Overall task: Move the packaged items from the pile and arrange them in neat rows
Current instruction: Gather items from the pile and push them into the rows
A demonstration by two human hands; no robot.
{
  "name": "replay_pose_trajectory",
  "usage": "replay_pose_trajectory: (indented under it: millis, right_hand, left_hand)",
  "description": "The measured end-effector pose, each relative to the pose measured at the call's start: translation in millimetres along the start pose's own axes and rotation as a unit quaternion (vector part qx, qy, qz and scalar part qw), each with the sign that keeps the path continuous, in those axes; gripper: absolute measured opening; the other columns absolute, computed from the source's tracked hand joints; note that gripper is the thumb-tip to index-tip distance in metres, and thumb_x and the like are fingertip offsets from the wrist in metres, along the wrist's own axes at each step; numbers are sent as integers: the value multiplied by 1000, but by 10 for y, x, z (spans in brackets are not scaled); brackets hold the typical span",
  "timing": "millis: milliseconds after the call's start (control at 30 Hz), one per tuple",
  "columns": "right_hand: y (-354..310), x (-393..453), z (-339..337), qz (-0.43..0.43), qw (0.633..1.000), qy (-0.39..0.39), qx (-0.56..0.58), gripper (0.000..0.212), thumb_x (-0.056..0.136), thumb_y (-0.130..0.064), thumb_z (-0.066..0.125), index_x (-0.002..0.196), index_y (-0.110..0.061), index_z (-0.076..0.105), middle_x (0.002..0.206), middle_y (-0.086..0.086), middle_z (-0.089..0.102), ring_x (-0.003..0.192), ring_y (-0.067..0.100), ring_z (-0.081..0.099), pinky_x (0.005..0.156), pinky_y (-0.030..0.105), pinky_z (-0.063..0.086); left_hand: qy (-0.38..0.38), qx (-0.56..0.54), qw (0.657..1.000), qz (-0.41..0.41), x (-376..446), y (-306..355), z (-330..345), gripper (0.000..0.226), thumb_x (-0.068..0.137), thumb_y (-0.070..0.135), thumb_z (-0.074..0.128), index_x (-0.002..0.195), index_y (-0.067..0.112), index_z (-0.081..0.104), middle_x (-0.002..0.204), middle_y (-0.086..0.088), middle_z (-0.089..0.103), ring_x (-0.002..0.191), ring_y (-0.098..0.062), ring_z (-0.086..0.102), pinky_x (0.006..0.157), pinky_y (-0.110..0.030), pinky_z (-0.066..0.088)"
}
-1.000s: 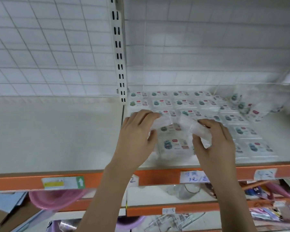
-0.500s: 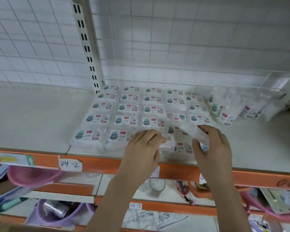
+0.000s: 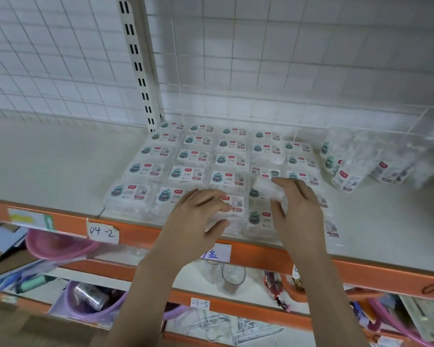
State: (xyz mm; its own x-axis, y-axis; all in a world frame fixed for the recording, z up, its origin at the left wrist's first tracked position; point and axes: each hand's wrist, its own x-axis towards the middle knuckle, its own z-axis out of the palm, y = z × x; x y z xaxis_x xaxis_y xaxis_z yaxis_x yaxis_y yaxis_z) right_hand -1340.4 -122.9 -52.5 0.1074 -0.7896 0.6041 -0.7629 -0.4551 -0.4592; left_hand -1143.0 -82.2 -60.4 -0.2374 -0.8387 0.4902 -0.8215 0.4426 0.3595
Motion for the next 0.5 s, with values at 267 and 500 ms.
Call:
replay_pose_trajectory:
  millis: [267,500]
  right_hand:
    - [131,395,138,-32,995,-75,-56,32,78,-10,68,110,-9,63,104,11,67,99,35,59,86,42,45]
    - [235,252,150,-37,990,-127,-48,34,84,3,56,116,-6,60,128,12,56,125,30,46,103,30,27]
  left_hand:
    - [8,-33,999,-12,12,19,-15,28,83,41,54,93,19,66,110,4,61,104,-9,54,96,-34,40]
    - [32,-14,998,-46,41,30,43,39,86,46,47,98,16,68,108,3,61,104,-10,53,94,-23,36]
